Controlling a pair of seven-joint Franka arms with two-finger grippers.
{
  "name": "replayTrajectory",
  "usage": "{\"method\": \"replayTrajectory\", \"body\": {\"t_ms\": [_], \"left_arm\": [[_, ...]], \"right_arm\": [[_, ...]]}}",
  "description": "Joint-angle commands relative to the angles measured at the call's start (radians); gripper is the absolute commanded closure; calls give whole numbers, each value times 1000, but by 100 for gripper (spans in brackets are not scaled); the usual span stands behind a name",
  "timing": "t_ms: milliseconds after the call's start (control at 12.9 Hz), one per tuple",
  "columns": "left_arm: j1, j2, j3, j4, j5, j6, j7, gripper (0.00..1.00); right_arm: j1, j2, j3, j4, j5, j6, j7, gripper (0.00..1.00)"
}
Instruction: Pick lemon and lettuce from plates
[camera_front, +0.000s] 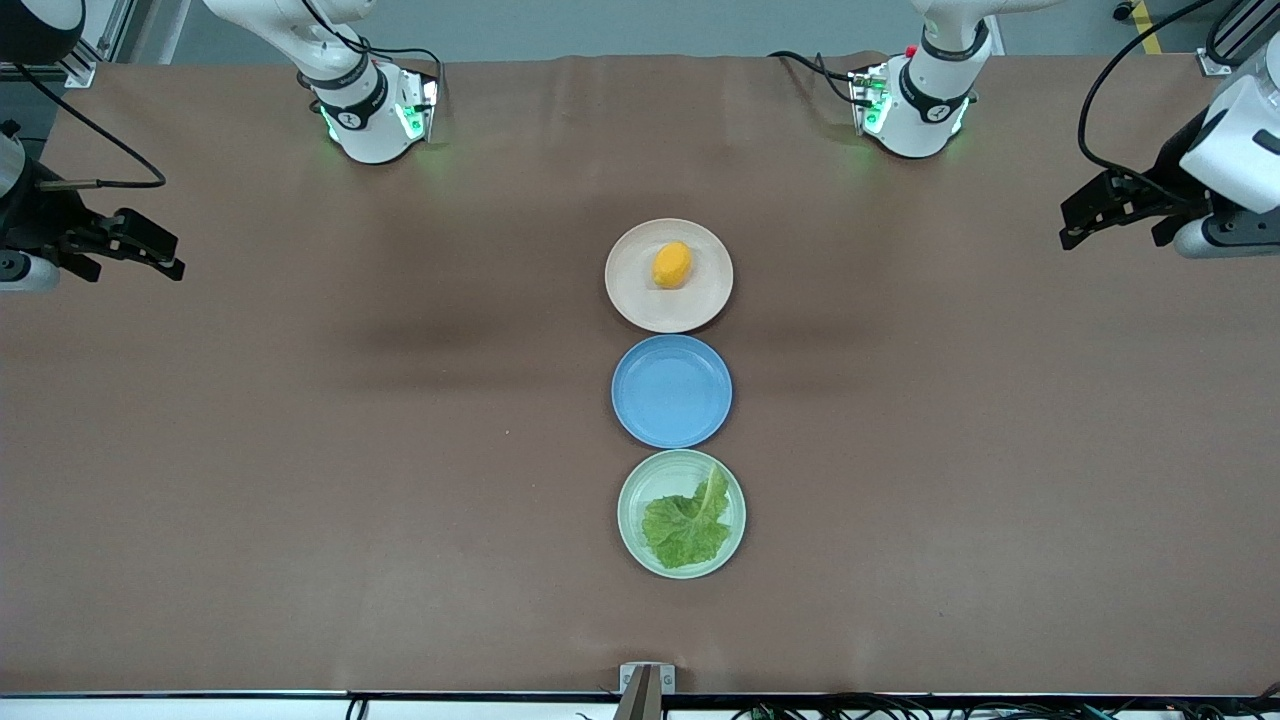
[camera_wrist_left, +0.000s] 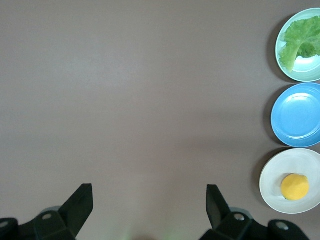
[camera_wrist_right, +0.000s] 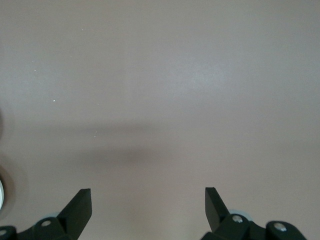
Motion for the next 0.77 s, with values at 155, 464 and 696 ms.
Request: {"method": "replayTrajectory", "body": {"t_ms": [155, 464, 696], "left_arm": [[-4, 18, -4, 40, 24, -38, 9, 0], [-79, 209, -13, 141, 30, -8, -2, 0], [-133, 344, -16, 149, 28, 199, -13, 0]], "right_arm": [[-8, -25, 2, -33, 13, 1, -13, 0], [-8, -25, 2, -33, 13, -1, -13, 0], [-8, -24, 2, -31, 13, -5, -12, 0]]}}
